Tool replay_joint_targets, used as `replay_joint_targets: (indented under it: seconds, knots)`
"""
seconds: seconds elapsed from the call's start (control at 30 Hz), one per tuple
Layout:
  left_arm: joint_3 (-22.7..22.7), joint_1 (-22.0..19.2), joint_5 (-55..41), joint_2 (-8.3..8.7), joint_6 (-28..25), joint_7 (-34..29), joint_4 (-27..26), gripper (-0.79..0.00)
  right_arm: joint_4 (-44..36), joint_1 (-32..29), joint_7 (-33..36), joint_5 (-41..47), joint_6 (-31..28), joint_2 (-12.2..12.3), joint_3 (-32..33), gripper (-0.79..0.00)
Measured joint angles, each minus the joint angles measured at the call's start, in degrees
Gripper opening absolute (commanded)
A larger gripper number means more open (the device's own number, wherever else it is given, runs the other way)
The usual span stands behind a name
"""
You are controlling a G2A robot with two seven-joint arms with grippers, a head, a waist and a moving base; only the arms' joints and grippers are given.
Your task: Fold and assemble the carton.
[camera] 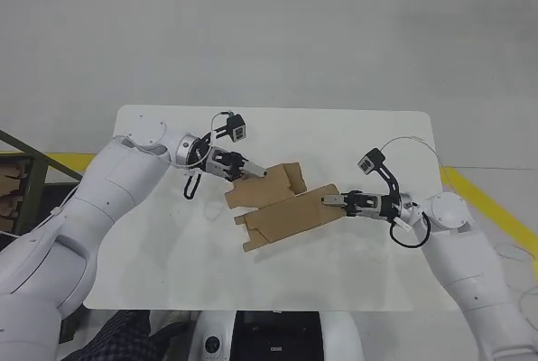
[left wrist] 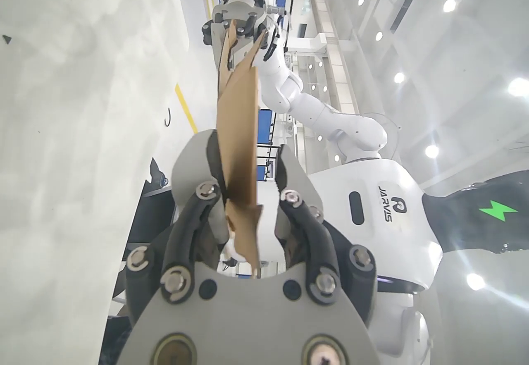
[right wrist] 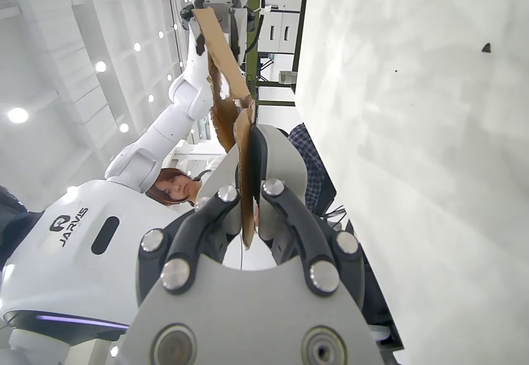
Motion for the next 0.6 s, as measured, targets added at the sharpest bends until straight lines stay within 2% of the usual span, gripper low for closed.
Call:
replay_joint_targets:
  seconds: [0.3,0.6]
  knots:
    - [-6.38,4.67,-3.69,0.28,-1.73,1.75,1.36,0.000,-1.47,-2.68,-1.57,2.16,0.27,0.47,1.95,-0.785]
    - [-9.16,8.30,-2.82,-0.18,-1.55,1.57,2.95,0.000,-1.97,-5.19,-4.70,5.91,0.62,0.62,3.76,-0.785]
